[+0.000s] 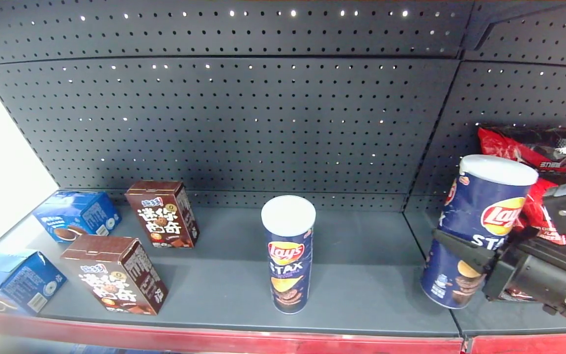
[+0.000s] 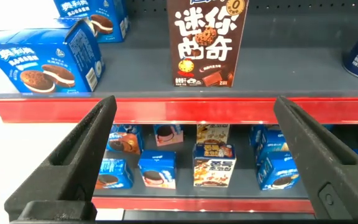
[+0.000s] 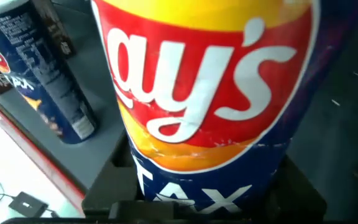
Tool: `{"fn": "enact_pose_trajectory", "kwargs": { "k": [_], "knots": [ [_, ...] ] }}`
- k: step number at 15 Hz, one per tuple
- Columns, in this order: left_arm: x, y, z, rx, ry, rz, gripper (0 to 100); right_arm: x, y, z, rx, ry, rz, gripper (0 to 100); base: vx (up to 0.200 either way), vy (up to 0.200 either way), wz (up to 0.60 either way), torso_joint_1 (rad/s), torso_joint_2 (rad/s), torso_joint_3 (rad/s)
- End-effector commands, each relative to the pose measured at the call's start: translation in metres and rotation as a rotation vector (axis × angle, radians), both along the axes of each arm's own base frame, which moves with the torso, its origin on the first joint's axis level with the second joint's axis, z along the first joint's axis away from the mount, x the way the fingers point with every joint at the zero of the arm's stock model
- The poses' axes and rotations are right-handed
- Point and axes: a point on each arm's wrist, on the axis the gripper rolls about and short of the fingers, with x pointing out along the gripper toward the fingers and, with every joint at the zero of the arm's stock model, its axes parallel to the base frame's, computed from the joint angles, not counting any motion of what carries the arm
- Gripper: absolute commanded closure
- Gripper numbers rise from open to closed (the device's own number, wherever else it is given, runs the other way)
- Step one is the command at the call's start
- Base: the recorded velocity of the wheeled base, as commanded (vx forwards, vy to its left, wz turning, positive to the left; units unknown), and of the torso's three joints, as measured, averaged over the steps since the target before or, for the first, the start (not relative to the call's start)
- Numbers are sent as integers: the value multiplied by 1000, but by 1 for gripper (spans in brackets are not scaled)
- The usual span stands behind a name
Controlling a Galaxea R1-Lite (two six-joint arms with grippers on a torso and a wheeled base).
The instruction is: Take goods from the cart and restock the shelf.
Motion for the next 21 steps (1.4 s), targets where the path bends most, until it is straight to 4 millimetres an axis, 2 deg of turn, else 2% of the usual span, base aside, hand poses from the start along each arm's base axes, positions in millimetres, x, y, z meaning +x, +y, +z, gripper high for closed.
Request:
{"fn": "enact_pose_trajectory", "kwargs": {
  "k": [1, 5, 7, 8, 9, 16, 21],
  "knots": [
    [0, 0, 0, 0, 3, 0, 0, 31, 25, -12, -13, 36, 59, 100, 0, 0, 0, 0, 0, 0],
    [0, 0, 0, 0, 3, 0, 0, 54, 42, -3, 5, -5, 87, 100, 0, 0, 0, 0, 0, 0],
    [0, 0, 0, 0, 3, 0, 0, 73, 55, 5, 21, -48, 102, 100, 0, 0, 0, 0, 0, 0],
    [0, 0, 0, -1, 3, 0, 0, 75, 56, 6, 22, -52, 104, 100, 0, 0, 0, 0, 0, 0],
    [0, 0, 0, 0, 3, 0, 0, 88, 68, 9, 31, -72, 120, 100, 0, 0, 0, 0, 0, 0],
    [0, 0, 0, -1, 3, 0, 0, 120, 102, 2, 44, -121, 173, 100, 0, 0, 0, 0, 0, 0],
    [0, 0, 0, 0, 3, 0, 0, 140, 118, 2, 52, -153, 200, 100, 0, 0, 0, 0, 0, 0]
  ]
}}
